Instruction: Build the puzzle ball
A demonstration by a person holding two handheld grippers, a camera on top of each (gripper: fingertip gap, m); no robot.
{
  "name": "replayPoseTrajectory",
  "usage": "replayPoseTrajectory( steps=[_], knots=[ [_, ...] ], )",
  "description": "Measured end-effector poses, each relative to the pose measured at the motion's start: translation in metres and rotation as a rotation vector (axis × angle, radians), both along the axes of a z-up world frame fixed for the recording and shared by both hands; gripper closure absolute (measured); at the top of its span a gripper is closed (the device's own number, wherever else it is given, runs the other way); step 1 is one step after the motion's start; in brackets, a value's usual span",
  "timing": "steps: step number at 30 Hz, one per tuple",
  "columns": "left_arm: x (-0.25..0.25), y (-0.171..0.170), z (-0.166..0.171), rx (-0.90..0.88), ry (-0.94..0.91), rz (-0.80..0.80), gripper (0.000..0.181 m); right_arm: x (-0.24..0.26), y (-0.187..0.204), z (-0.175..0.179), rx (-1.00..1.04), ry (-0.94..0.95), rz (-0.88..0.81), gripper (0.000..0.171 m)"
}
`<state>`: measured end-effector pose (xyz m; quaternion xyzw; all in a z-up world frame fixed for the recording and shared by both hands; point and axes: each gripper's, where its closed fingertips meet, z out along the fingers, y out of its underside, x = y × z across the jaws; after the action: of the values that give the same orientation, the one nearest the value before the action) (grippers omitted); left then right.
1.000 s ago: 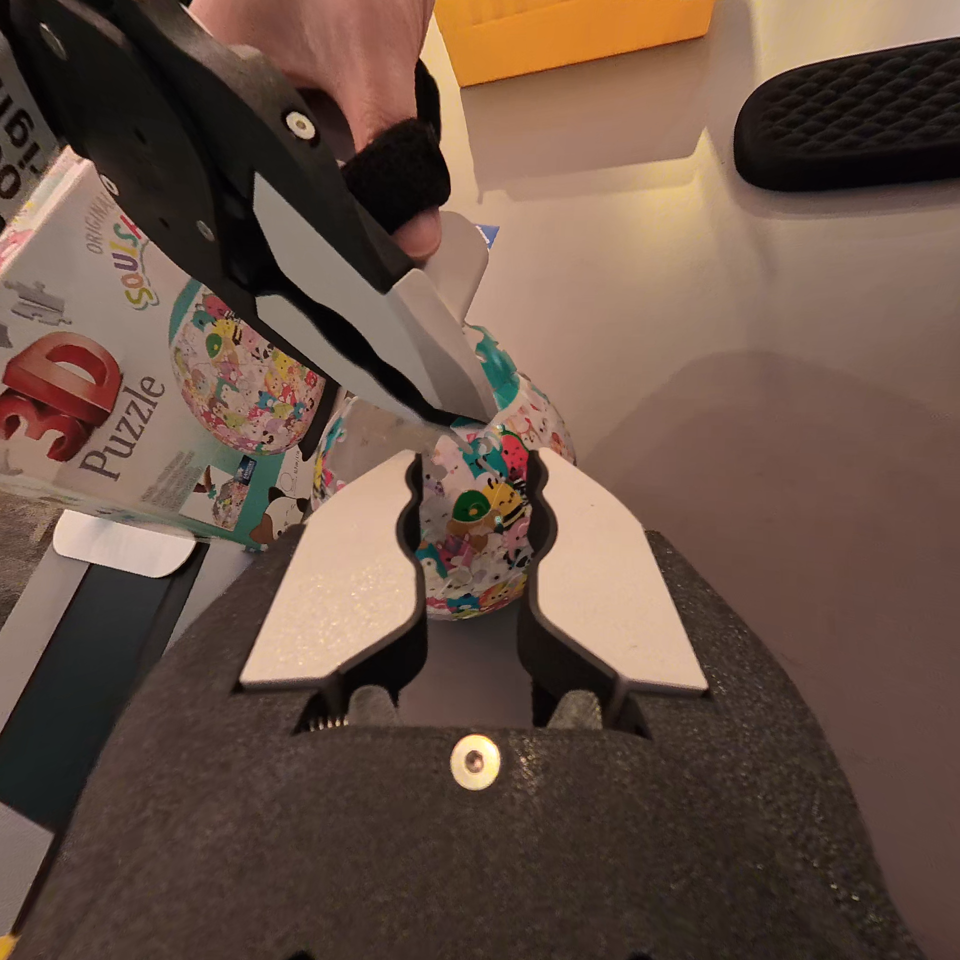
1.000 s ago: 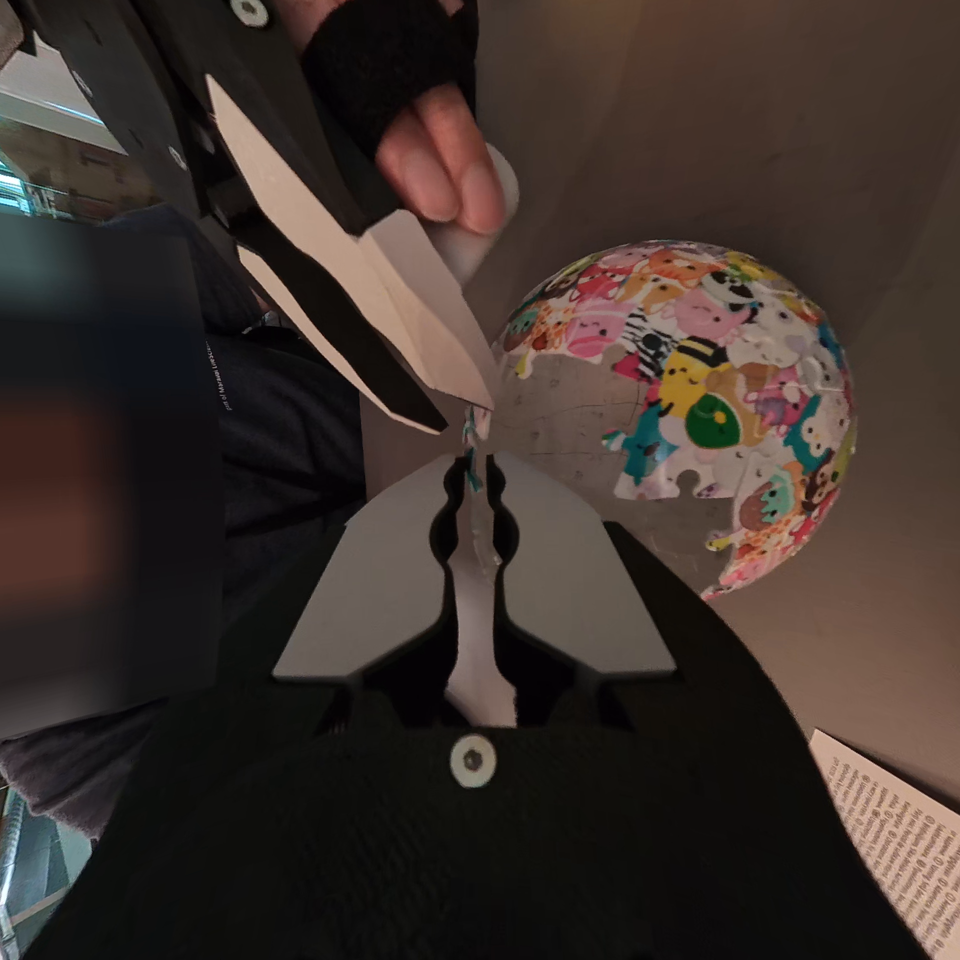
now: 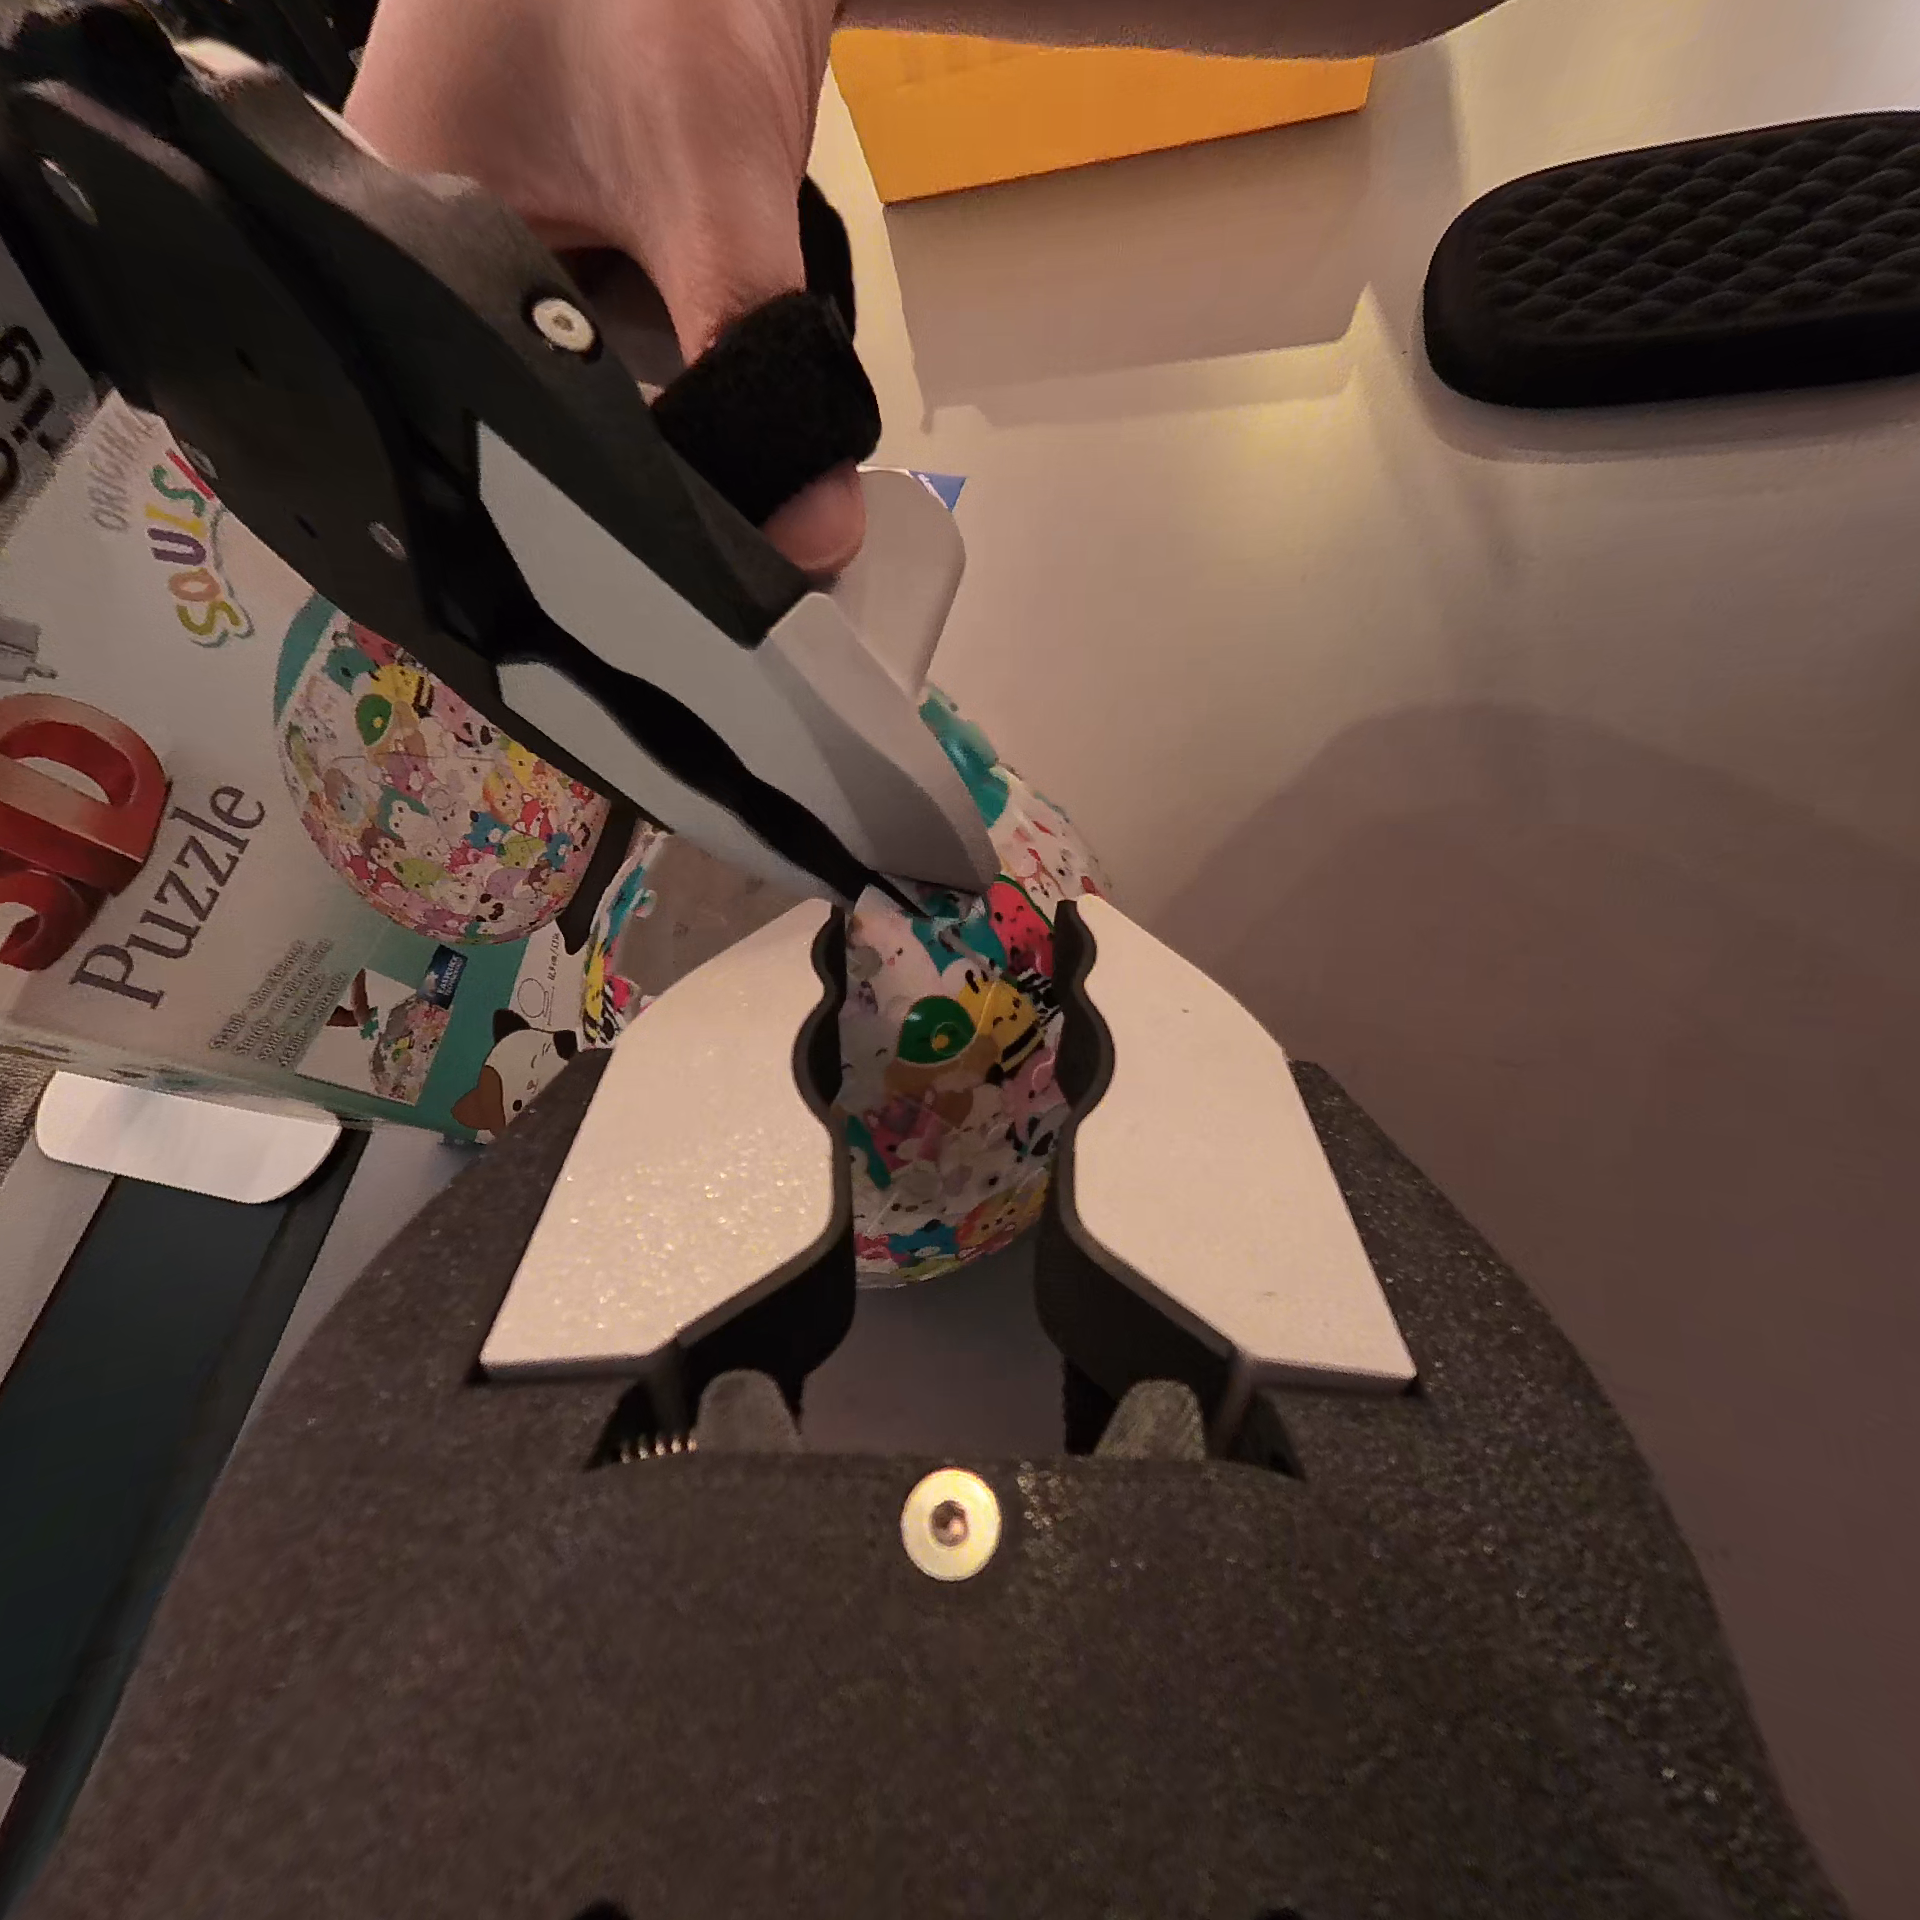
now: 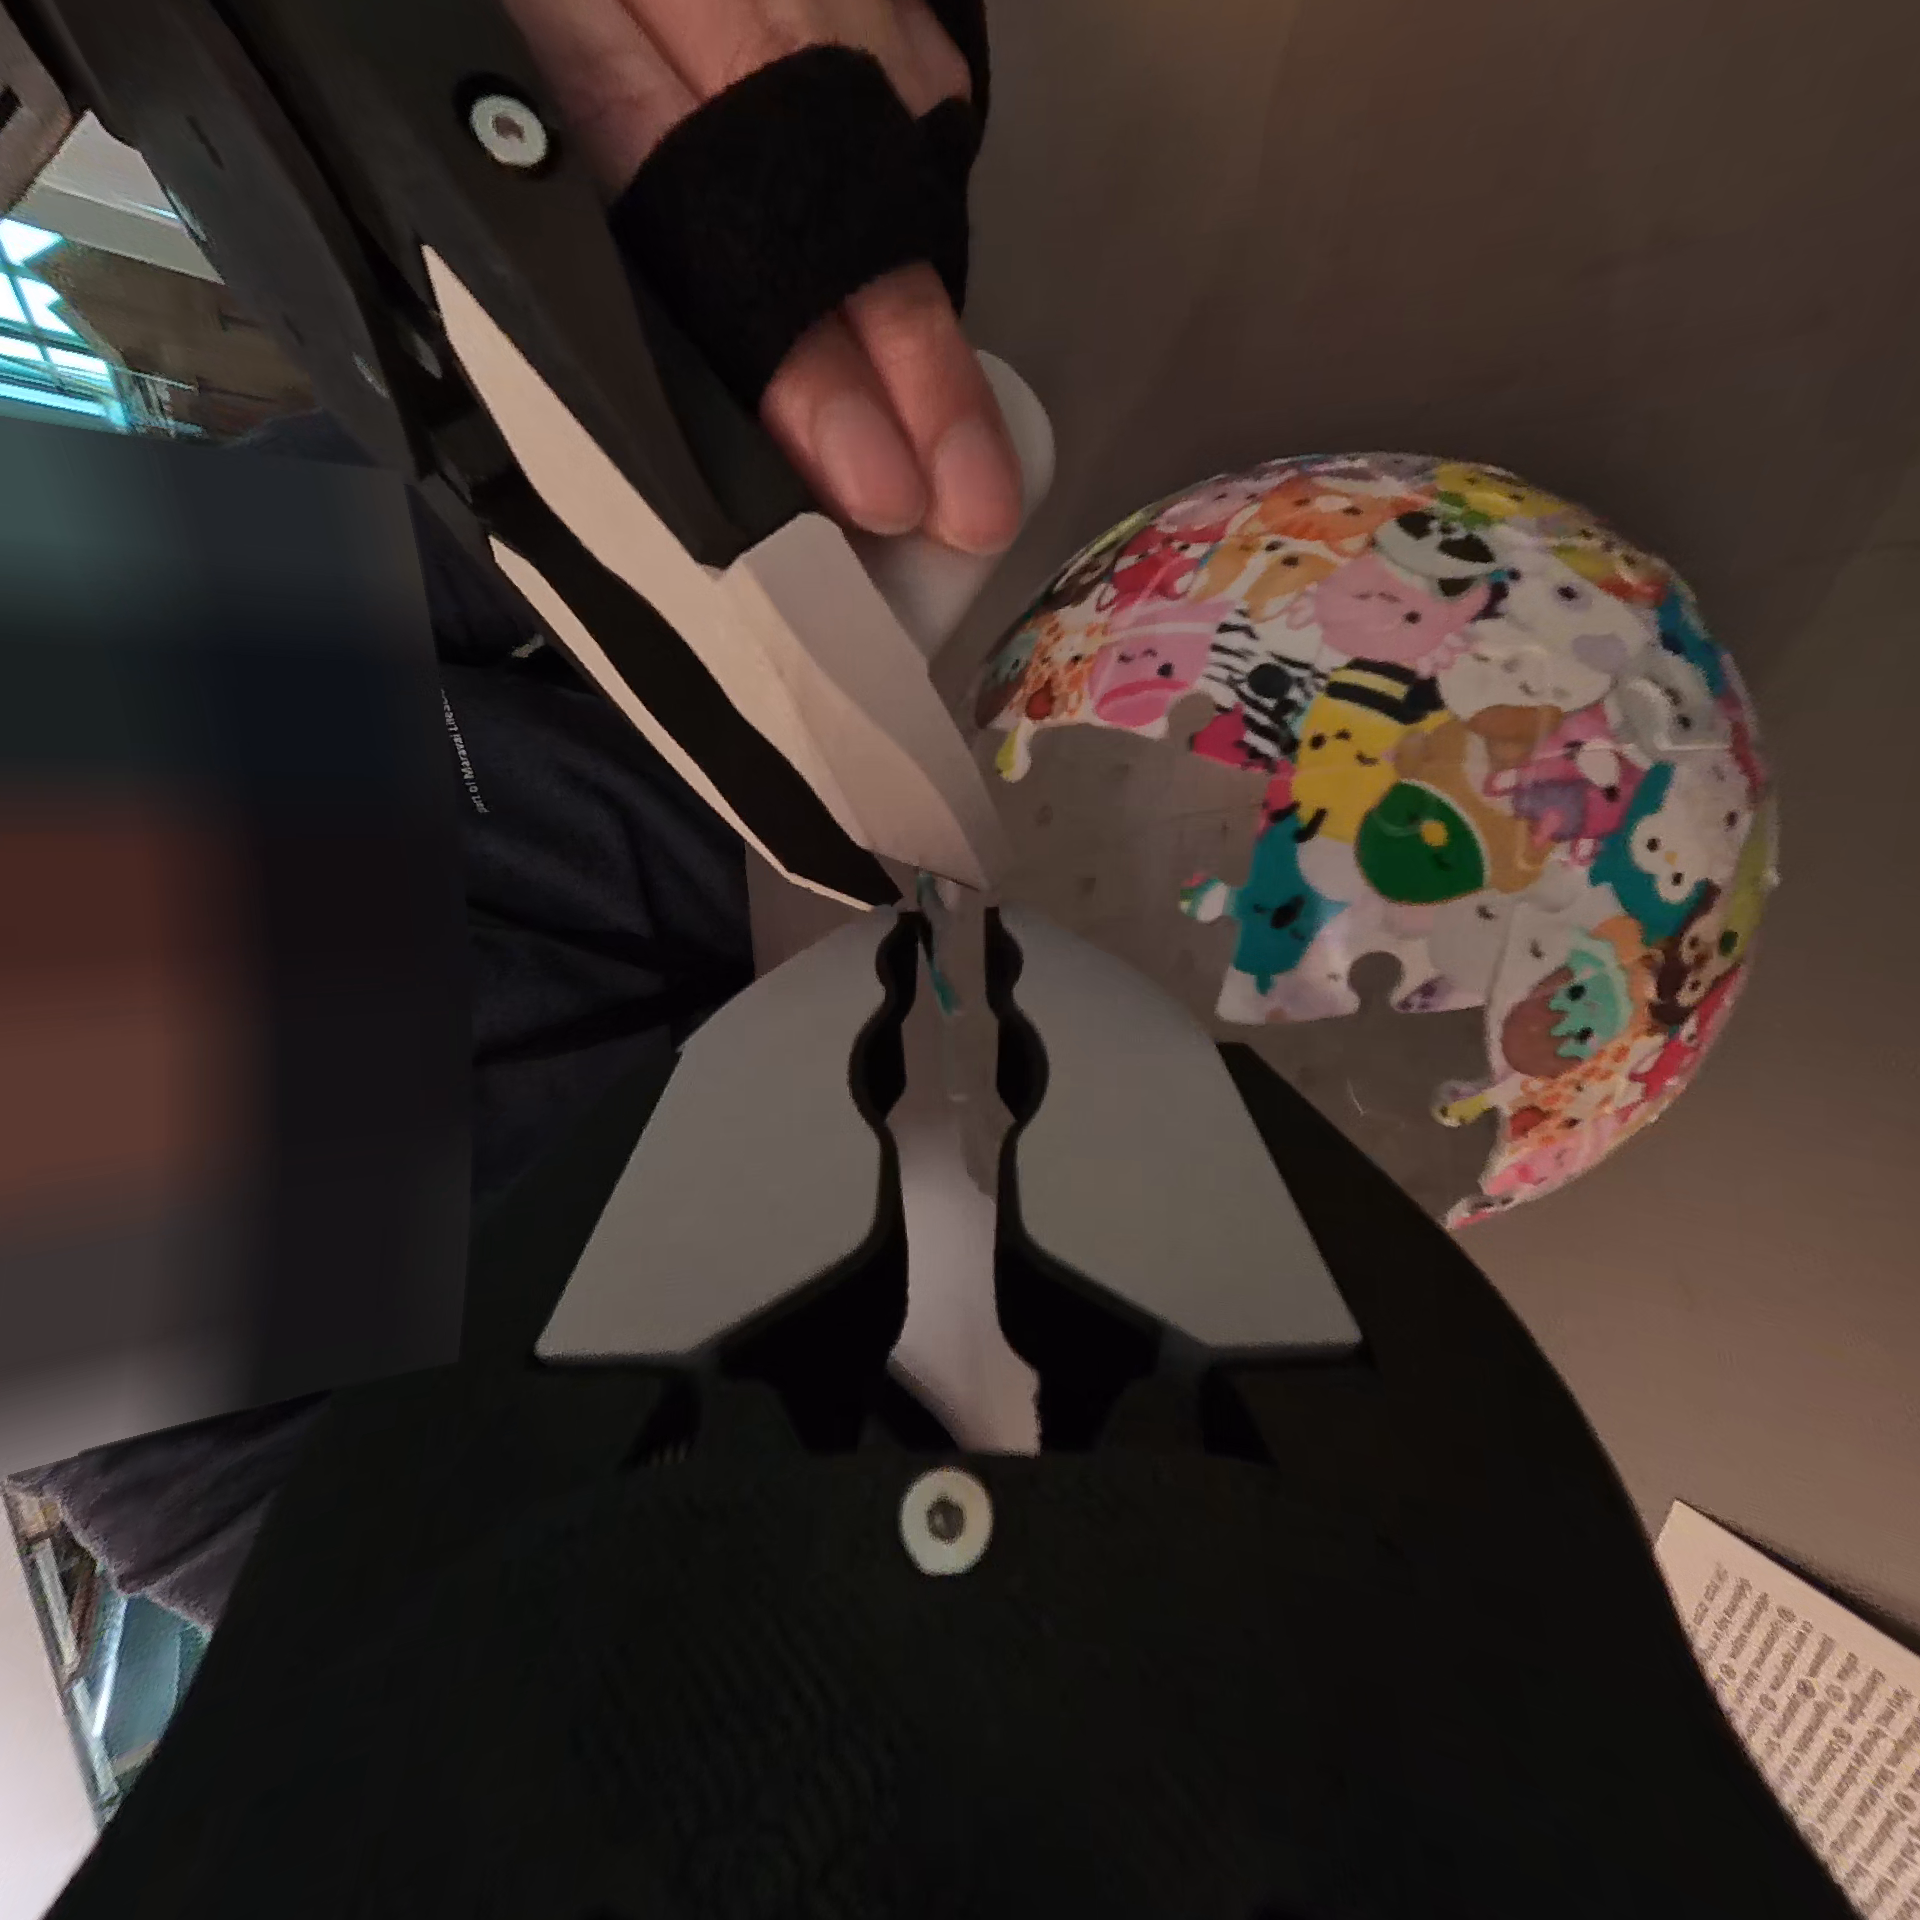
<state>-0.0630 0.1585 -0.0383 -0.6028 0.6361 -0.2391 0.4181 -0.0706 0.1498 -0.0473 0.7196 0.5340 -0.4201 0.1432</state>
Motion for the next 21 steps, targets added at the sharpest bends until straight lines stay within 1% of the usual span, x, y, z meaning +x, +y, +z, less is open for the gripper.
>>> replayPoseTrajectory(
  steps=[5,13,21],
  knots=[
    [0.0006,-0.0003,0.0000,-0.001,-0.002,-0.001,0.144,-0.0031,-0.0034,0.0010,-0.039,0.010,0.007,0.163],
    [0.0003,-0.0006,-0.0001,-0.015,-0.008,-0.004,0.146,-0.0026,-0.0018,0.0015,-0.074,0.011,0.000,0.165],
    [0.0014,-0.0023,-0.0006,-0.027,-0.011,-0.008,0.143,-0.0020,-0.0009,0.0018,-0.102,-0.010,-0.026,0.166]
  ],
)
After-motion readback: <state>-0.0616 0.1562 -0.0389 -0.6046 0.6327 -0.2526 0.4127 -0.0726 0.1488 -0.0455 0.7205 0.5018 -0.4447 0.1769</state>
